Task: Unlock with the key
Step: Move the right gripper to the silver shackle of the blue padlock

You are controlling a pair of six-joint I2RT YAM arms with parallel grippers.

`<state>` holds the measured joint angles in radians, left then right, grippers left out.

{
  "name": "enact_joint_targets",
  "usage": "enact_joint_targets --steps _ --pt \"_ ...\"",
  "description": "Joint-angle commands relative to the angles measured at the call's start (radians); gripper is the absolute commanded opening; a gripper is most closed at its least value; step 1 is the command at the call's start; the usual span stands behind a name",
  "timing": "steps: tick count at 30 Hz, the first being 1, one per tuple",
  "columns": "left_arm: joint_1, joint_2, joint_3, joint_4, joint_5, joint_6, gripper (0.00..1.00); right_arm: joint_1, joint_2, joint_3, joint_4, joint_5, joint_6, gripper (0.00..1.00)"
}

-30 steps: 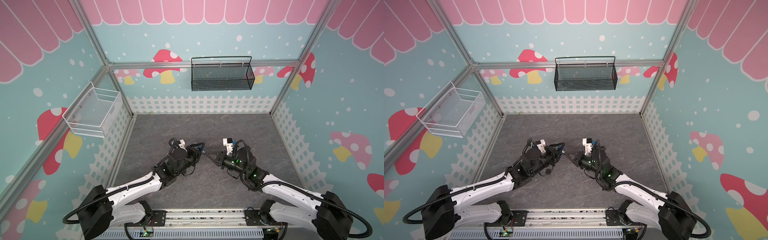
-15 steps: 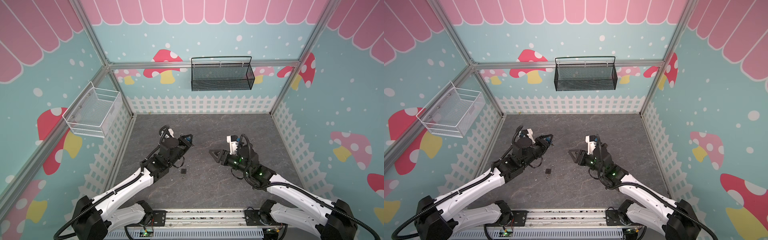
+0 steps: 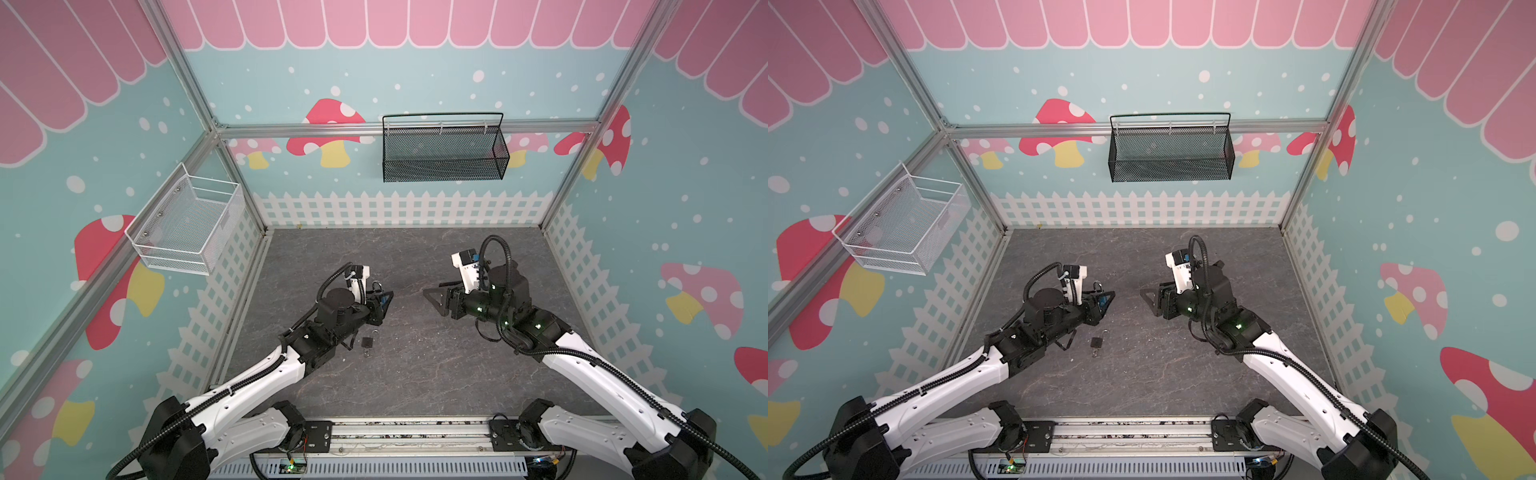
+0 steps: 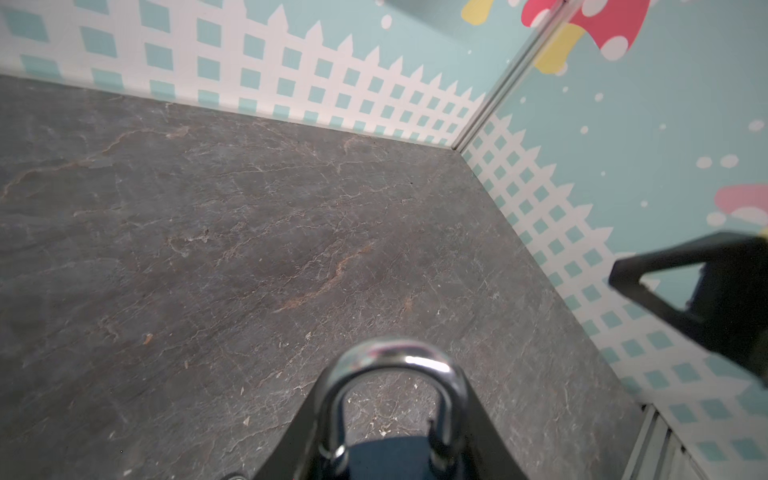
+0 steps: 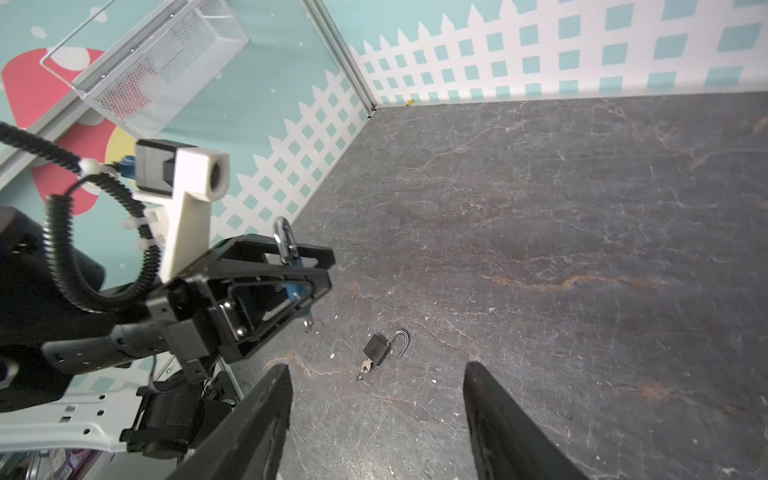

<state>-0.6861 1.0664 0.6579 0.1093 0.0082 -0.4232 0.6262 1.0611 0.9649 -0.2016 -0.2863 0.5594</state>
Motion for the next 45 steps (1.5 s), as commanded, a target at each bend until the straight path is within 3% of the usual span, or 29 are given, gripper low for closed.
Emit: enact_joint_targets --steps 1,4,10,19,31,40,45 --pt "-0.026 -0.005 -0.053 0.24 0.074 0.215 0.0 0.0 0.055 0.091 -0.118 -0.042 -0.121 0.69" --pt "-0.049 0.012 -0.057 0.272 0.063 0.286 0.0 0.025 0.113 0.171 -0.175 -0.052 -0.159 0.71" --pt "-0.112 0.064 -0.038 0.295 0.003 0.395 0.0 0.09 0.195 0.299 -0.253 0.048 -0.18 0.72" --pt "-0.121 0.098 -0.036 0.363 -0.008 0.39 0.0 0.13 0.267 0.382 -0.331 0.138 -0.196 0.73" --pt "-0.124 0.101 -0.036 0.367 -0.019 0.392 0.0 0.138 0.321 0.43 -0.348 0.119 -0.214 0.73" --pt "-0.124 0.09 -0.048 0.369 -0.022 0.415 0.0 0.141 0.389 0.518 -0.488 0.271 -0.242 0.74" --pt "-0.124 0.074 -0.053 0.359 -0.028 0.427 0.0 0.14 0.4 0.543 -0.528 0.301 -0.263 0.75"
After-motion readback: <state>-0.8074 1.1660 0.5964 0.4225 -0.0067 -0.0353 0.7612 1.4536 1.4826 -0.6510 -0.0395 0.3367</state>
